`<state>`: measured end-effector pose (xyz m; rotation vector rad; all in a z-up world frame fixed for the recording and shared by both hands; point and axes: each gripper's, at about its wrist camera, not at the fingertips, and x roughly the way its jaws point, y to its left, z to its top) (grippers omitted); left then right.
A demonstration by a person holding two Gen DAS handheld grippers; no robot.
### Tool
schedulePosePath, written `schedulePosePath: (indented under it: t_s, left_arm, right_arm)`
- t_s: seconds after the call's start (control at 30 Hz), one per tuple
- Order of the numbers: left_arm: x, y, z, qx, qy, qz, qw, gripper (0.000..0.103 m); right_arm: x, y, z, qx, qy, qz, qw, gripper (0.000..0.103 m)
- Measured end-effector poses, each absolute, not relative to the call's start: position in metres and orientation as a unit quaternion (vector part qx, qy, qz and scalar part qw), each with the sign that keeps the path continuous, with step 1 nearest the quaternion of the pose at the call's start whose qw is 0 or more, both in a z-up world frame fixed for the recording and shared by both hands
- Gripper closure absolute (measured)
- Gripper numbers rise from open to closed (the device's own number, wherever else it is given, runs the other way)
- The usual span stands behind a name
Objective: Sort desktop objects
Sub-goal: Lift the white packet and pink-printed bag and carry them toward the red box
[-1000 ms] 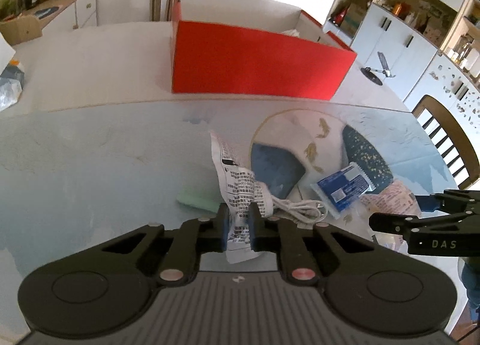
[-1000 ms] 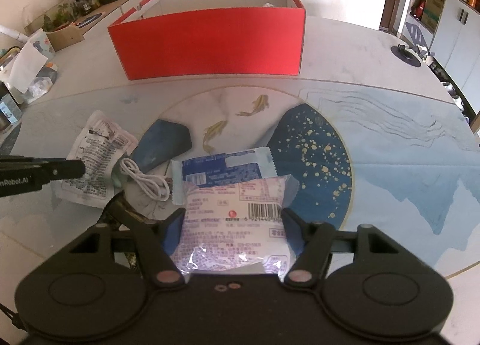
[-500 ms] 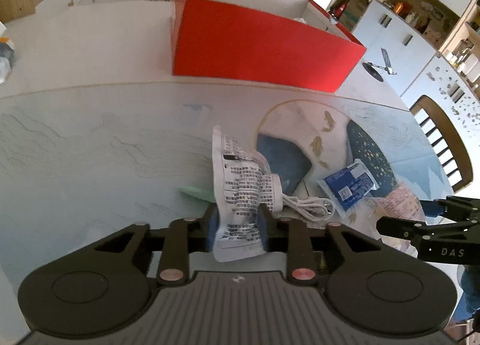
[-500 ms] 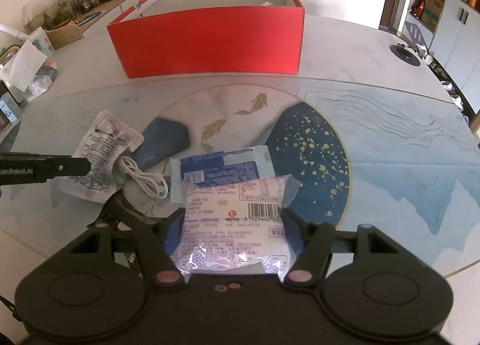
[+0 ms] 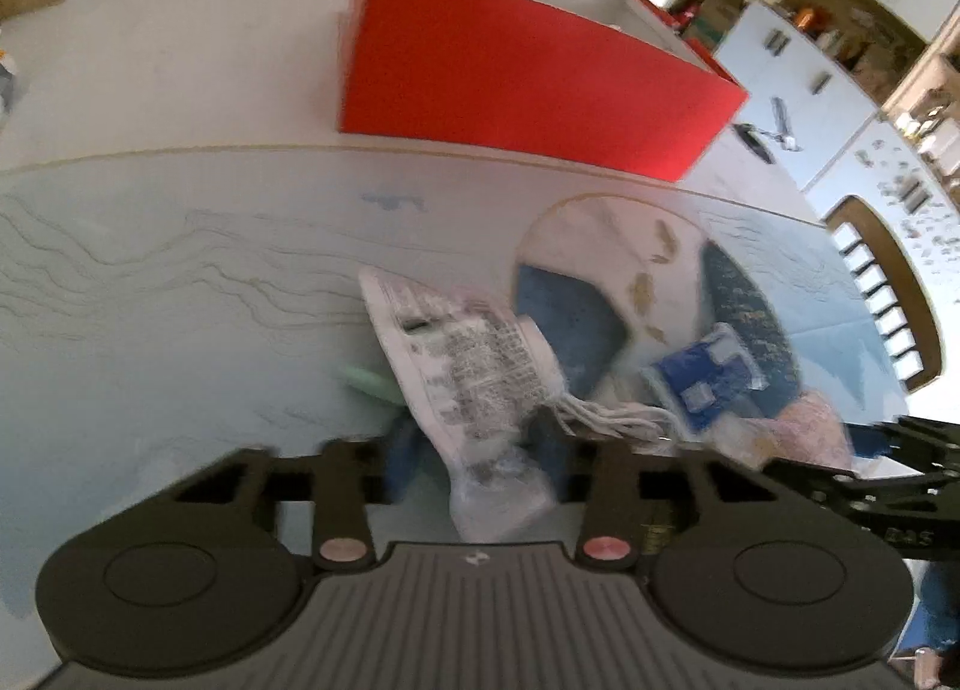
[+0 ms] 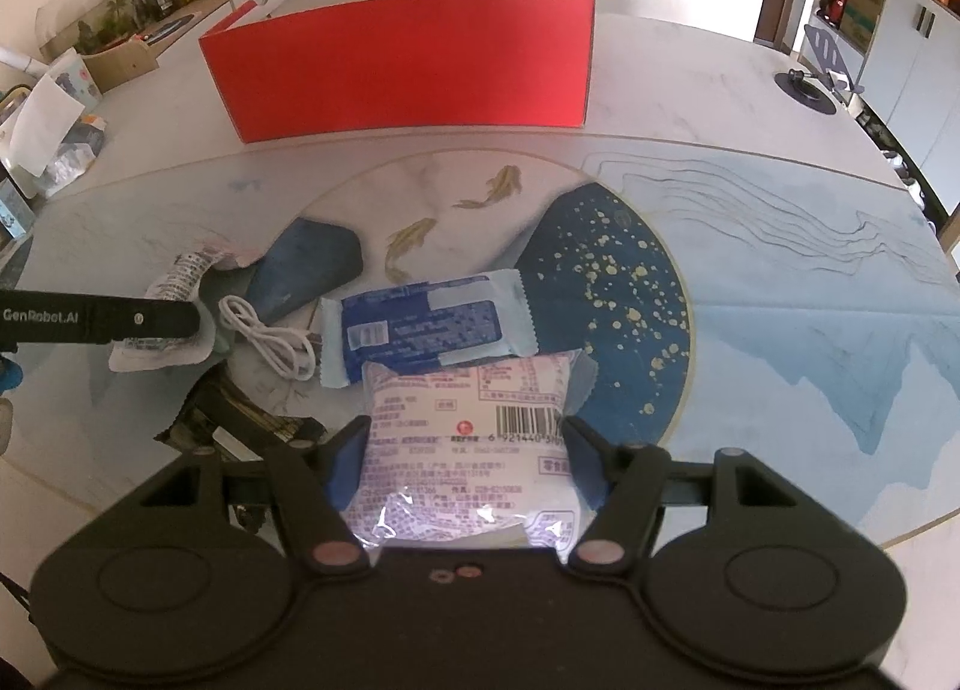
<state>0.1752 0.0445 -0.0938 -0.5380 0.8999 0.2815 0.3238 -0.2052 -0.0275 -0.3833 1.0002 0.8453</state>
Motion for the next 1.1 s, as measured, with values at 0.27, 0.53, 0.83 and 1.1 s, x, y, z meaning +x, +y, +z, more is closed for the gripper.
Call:
schedulePosePath:
  t_s: [0.27, 0.53, 0.83, 1.1]
  left_arm:
    - [0.174, 0.033, -0.081, -0.234, 0.412, 0.133, 0.870, 0.084]
    - [0.164, 0.023, -0.064, -0.220, 0.393, 0.132, 0.883, 0.084]
    - [0.157, 0.013, -0.031, -0.217, 0.369, 0.120, 0.896, 0.084]
    - [0.159, 0.008, 0.001, -0.209, 0.344, 0.113, 0.908, 0.084]
  right_arm:
    - [0.326, -0.206, -0.024, -0.180, 0.457, 0.393, 0.777, 0.036]
    - [0.327, -0.207, -0.012, -0.182, 0.446, 0.401, 0.779, 0.036]
    - [0.325, -0.206, 0.014, -0.191, 0.423, 0.418, 0.781, 0.036]
    - [0.327, -0.199, 0.048, -0.200, 0.399, 0.435, 0.782, 0.036]
